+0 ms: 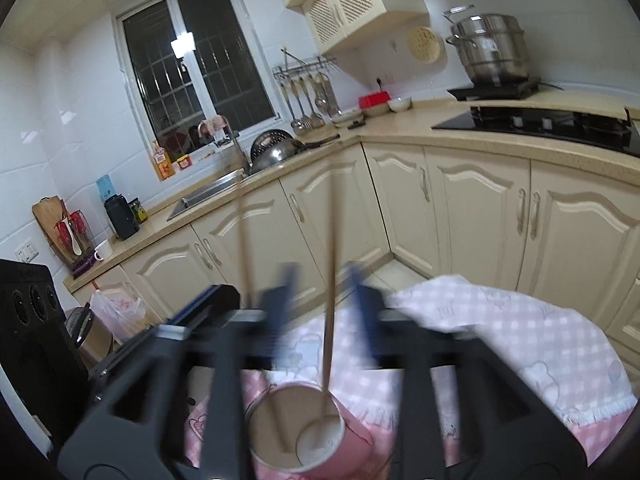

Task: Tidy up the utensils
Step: 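Lift both chopsticks over the pink cup and release them into it, then lower both open grippers back to the remaining chopsticks, then grasp a chopstick with the left gripper while the right gripper grasps another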

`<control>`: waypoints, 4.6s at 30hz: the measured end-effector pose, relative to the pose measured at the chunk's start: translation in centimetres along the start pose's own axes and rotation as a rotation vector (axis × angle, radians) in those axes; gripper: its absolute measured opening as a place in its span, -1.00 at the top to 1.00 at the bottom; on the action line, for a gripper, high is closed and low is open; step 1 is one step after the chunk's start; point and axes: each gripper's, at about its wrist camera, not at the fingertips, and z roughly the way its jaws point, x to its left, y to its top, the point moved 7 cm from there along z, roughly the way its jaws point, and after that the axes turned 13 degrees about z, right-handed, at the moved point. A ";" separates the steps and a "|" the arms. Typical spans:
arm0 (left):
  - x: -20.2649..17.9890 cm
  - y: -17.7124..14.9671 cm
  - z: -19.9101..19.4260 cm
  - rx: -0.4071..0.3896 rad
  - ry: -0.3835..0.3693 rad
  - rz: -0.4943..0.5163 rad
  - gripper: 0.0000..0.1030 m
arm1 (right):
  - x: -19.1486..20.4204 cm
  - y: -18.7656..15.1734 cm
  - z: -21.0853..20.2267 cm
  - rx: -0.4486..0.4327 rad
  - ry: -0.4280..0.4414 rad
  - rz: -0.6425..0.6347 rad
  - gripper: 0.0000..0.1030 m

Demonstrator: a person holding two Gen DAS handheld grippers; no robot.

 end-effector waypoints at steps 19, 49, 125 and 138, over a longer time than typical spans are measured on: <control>-0.1 2.6 -7.2 0.051 0.058 0.053 -0.89 | -2.2 1.6 -7.3 0.015 -0.061 0.061 -0.88; -1.6 -3.3 -9.1 0.266 0.057 0.141 -0.90 | -7.4 -4.3 -10.7 0.234 -0.245 0.092 -0.88; -8.0 -19.2 0.7 0.905 -0.241 0.448 0.89 | -10.3 -17.6 -2.1 0.742 -0.389 -0.090 0.90; -7.0 -16.4 -4.8 0.702 -0.251 0.351 0.89 | -10.1 -14.7 -7.2 0.544 -0.210 0.049 0.90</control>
